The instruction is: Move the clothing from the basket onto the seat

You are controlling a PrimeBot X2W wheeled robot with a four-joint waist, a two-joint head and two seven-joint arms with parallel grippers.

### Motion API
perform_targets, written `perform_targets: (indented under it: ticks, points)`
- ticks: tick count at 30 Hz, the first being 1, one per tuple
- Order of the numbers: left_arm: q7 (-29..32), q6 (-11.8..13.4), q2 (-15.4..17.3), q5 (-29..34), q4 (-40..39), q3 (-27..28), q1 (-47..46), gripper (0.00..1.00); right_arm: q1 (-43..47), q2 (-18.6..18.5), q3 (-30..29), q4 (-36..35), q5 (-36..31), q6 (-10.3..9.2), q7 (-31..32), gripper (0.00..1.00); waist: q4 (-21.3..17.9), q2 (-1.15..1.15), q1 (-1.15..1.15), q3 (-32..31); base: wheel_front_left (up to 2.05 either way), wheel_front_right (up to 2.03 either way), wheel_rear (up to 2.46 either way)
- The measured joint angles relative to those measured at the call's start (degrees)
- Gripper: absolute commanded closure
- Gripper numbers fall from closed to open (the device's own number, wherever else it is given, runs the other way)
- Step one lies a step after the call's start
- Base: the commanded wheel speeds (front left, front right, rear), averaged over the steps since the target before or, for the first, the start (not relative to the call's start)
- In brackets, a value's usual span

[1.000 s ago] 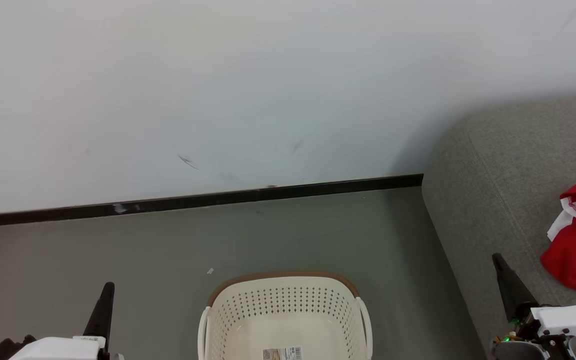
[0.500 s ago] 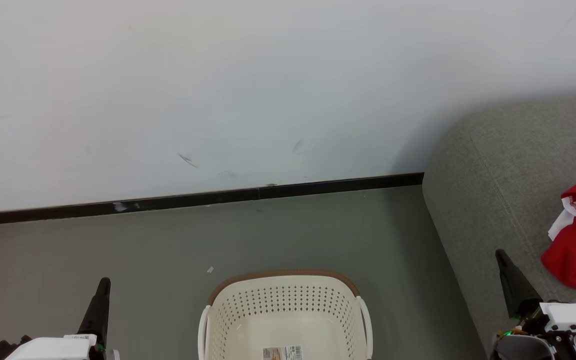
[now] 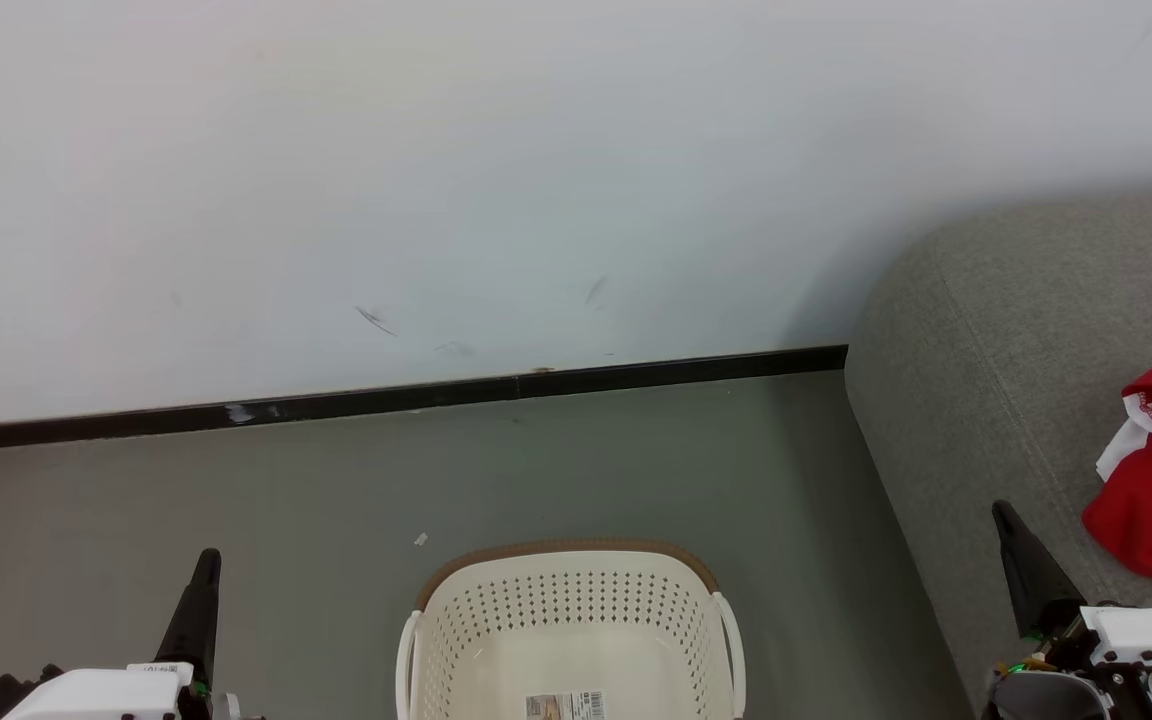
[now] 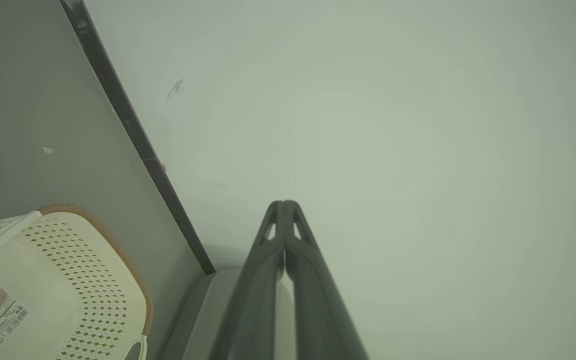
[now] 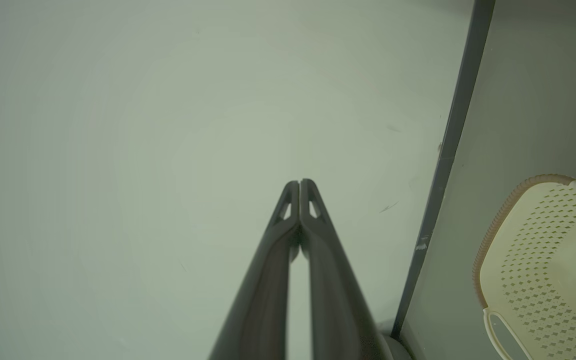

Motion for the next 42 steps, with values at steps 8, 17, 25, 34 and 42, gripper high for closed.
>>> perform_targets:
  ticks: [8,17,25,34,42]
  points:
    - [-0.01,0.0,0.0,0.0,-0.21,-0.01,-0.08,1.0,0.0,0.01,-0.05,0.05,0.0,0.0,0.0,1.0,0.0,0.0,0.0,0.0,0.0,0.0,0.0]
    - [-0.01,0.0,0.0,-0.01,-0.29,-0.02,-0.08,1.0,0.0,0.01,-0.11,0.08,0.0,0.0,0.01,1.0,0.0,0.0,0.0,0.01,0.0,0.0,0.0]
    - [-0.01,0.0,0.0,-0.25,-0.49,-0.03,-0.08,1.0,0.0,0.03,-0.18,0.11,0.0,0.0,0.01,1.0,-0.01,0.0,-0.01,0.01,0.0,0.0,0.0]
    - [-0.01,0.0,-0.01,-0.26,-0.56,-0.04,-0.08,1.0,-0.01,0.04,-0.25,0.12,-0.01,0.0,0.02,1.0,-0.01,0.0,-0.01,0.02,0.0,0.0,0.0]
    - [-0.01,0.0,-0.01,-0.32,-0.62,-0.05,-0.08,1.0,-0.01,0.08,-0.31,0.15,-0.01,0.0,0.13,1.0,-0.01,0.0,-0.01,0.02,0.0,0.0,0.0]
